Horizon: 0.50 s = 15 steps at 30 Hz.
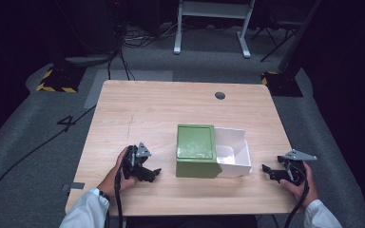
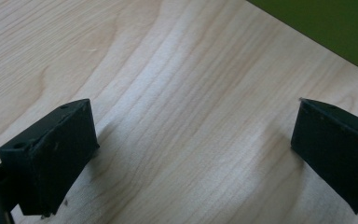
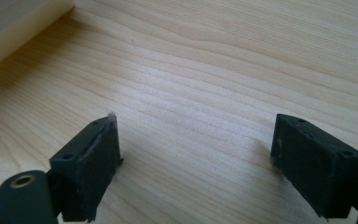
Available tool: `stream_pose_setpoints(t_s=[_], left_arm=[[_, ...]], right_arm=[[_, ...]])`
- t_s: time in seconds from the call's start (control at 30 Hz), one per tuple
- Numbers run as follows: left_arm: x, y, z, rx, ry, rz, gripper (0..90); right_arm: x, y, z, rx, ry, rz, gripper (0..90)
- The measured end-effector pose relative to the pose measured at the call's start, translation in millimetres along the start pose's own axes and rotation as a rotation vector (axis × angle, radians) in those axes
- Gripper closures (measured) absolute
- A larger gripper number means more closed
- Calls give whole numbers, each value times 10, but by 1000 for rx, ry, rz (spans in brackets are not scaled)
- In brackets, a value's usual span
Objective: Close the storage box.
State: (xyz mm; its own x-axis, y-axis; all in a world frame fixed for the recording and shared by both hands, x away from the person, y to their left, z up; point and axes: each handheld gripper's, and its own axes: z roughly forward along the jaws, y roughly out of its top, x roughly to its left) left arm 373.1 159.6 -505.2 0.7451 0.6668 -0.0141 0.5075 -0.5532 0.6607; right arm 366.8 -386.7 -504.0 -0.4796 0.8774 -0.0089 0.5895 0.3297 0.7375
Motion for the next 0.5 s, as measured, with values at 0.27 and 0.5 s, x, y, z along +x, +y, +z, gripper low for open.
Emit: stream_pose_setpoints(t_s=[0.27, 0.5], left_arm=[[-9, 47, 43, 0, -24, 20, 1], [-5, 46, 42, 0, -27, 23, 1]], right_arm=[[-30, 30, 32, 5, 19, -20, 131], [-25, 52, 29, 14, 22, -33, 158]])
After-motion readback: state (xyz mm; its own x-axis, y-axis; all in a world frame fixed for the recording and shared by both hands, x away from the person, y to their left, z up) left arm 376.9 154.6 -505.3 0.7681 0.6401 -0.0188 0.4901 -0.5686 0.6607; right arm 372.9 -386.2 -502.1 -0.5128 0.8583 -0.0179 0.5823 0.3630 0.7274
